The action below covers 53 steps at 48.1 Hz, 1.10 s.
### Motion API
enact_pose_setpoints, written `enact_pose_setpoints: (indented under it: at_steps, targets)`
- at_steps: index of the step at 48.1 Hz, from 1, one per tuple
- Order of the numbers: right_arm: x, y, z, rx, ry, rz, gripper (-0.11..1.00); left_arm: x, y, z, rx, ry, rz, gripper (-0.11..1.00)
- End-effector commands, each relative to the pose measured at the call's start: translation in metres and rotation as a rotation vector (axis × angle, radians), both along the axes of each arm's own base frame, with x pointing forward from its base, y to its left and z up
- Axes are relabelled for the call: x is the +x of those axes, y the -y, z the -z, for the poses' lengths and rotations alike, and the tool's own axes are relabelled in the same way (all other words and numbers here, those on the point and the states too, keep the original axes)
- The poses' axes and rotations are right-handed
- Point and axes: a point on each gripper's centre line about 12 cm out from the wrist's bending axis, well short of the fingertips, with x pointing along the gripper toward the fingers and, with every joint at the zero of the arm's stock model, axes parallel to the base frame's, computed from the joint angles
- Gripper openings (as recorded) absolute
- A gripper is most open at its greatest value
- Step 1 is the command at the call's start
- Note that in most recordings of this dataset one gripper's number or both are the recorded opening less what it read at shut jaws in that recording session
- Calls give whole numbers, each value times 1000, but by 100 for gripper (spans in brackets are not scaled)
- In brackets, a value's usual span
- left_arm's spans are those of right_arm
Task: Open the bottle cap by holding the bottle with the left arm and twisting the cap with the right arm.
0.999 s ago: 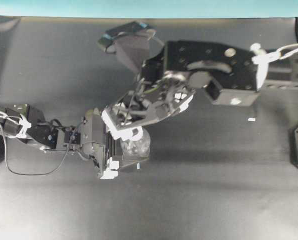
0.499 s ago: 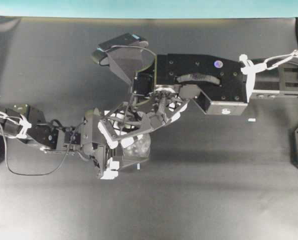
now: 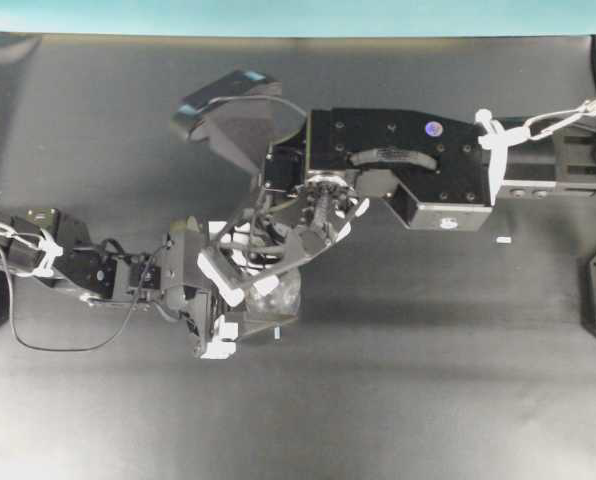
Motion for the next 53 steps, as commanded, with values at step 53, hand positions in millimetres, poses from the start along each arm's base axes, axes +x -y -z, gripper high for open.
enact_pose_setpoints:
  at_steps: [53]
  targets:
    - [4,-16,-11,-300,71,-1236,37,3,2,1,5,-35,8,80]
